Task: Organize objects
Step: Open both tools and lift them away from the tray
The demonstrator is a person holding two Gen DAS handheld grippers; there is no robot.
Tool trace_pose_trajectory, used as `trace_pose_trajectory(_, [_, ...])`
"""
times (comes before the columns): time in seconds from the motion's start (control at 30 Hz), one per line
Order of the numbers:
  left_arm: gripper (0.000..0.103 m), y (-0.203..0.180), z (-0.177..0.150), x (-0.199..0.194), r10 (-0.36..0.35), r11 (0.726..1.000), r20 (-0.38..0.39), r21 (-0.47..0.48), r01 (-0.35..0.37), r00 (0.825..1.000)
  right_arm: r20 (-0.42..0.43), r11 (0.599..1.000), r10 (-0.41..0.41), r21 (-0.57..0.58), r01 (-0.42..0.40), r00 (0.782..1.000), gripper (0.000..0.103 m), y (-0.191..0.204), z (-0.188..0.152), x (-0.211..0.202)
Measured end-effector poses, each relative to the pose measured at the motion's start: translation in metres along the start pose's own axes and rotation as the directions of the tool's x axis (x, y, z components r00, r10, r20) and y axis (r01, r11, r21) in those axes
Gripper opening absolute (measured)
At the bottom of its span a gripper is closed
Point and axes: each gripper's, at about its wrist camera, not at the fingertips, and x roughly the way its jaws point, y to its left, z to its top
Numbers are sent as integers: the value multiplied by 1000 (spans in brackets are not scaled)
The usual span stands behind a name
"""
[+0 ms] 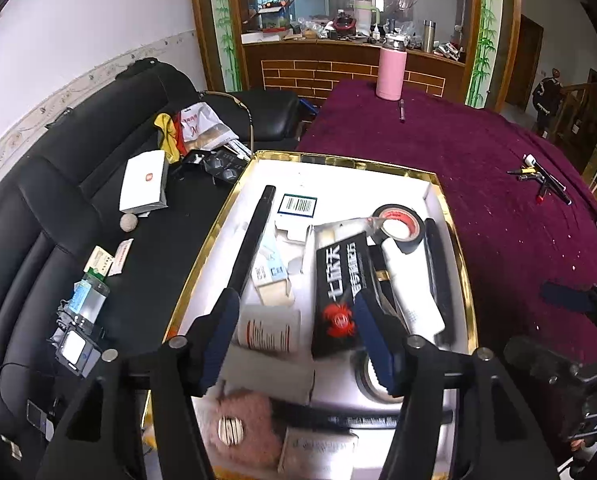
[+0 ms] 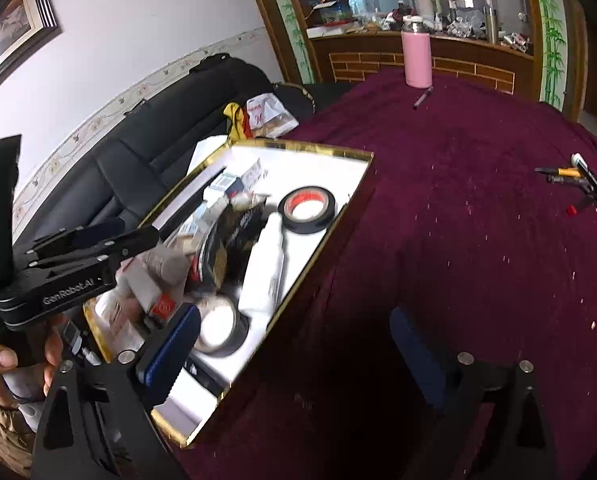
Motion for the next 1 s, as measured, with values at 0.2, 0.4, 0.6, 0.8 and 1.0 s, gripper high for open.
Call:
trace_pose_trajectory(0.2, [71,-6,-18,-18,41,999,25,-23,-40,999,-23,997,15,-72,-17,1000,103,9,-21,-8])
trace_pose_trajectory(0.4, [83,-10,-33,-29,53,996,48,-75,-49,997,-1,992,41,-121,-40,999,103,20,-33,-20])
trace_pose_trajectory(0.6, [85,-12,-44,-36,149,985,96,-97,-140,984,12,989,40,-145,-38,999,103,24,-43,-27])
trace_pose_trajectory(0.8, [85,-12,-50,-42,187,978,109,-112,-175,976,18,990,32,-138,-29,999,103,19,-47,-31])
trace_pose_trajectory(1.0, [85,-18,-52,-47,180,980,112,-107,-168,977,27,990,34,-135,-30,999,103,18,-47,-35])
